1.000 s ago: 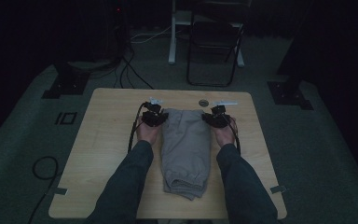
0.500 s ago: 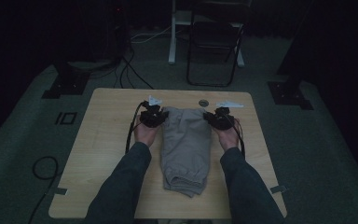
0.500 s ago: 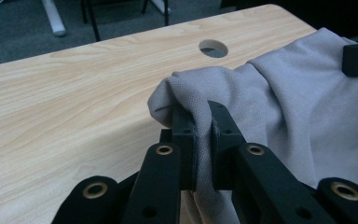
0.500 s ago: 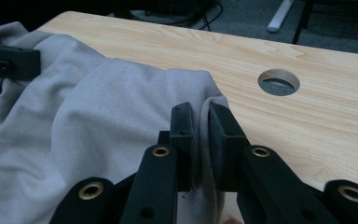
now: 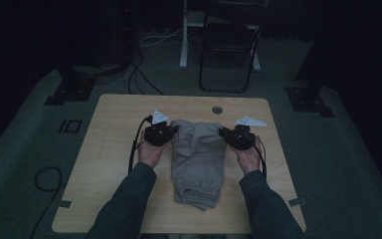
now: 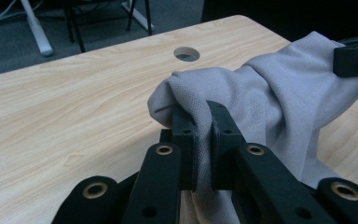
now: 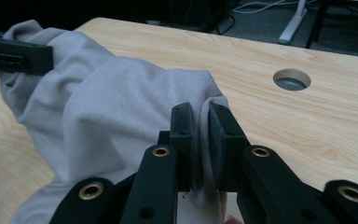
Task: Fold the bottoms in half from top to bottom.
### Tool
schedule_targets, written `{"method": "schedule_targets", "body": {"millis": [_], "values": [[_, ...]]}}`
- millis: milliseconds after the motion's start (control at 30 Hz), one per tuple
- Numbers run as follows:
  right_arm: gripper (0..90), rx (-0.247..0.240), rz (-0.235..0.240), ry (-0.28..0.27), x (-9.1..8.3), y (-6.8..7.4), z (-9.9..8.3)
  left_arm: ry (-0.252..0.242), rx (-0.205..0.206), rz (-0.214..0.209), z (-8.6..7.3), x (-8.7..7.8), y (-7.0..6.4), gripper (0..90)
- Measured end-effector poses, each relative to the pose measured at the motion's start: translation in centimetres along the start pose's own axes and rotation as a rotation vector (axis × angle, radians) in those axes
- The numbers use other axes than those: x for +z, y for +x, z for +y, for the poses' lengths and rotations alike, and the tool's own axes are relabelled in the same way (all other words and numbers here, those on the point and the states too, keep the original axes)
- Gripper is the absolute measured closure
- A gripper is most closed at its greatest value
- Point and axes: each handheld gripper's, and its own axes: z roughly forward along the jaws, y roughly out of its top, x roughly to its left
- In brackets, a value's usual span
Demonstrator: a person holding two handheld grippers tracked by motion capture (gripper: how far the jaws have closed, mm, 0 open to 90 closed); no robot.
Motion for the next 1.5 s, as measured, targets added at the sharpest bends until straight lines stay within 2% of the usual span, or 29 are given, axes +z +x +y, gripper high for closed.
{"method": "schedule_targets", "body": {"millis": [300,367,567,633,900,1100,1167,1200,1233,1267,1300,1367,1500], "values": [[80.7,0.009,0.031,-0.024,-2.2,1.6,-1.4,-0.014,0.021,-0.020,-1.0,-2.0,-1.0,83.9],[80.7,0.009,0.043,-0.027,-3.1,2.2,-2.2,-0.024,0.023,-0.029,-1.7,-2.9,-1.6,83.9],[80.5,-0.036,0.047,-0.014,-4.1,3.5,-3.6,-0.020,0.030,-0.039,-3.1,-4.1,-2.3,83.7],[80.5,-0.033,0.053,-0.015,-4.4,3.7,-3.9,-0.019,0.030,-0.040,-3.7,-4.5,-2.6,83.7],[80.3,-0.042,0.073,0.004,-5.6,5.3,-6.8,0.000,0.004,-0.062,-6.8,-5.6,-3.6,83.6],[79.8,-0.025,0.095,0.049,-5.9,6.0,-9.5,0.026,-0.039,-0.072,-9.3,-5.8,-4.7,83.3],[79.6,-0.015,0.102,0.067,-5.9,6.2,-10.2,0.041,-0.039,-0.074,-9.9,-5.7,-5.0,83.3],[79.5,-0.016,0.103,0.101,-5.8,6.5,-11.4,0.060,-0.036,-0.076,-10.6,-5.6,-5.4,83.2],[79.4,-0.016,0.103,0.101,-5.8,6.5,-11.4,0.082,-0.034,-0.080,-11.4,-5.4,-5.7,83.2],[79.0,-0.023,0.106,0.122,-5.7,6.6,-12.1,0.101,-0.037,-0.082,-12.1,-5.2,-5.9,83.2],[77.9,-0.011,0.117,0.152,-5.6,6.6,-13.2,0.115,-0.061,-0.092,-13.0,-5.1,-5.9,82.7],[76.1,-0.002,0.127,0.174,-5.5,6.6,-13.9,0.138,-0.075,-0.096,-13.8,-4.8,-6.1,82.3],[73.5,0.011,0.138,0.214,-4.9,6.6,-14.4,0.172,-0.054,-0.090,-14.6,-3.9,-6.6,82.2]]}}
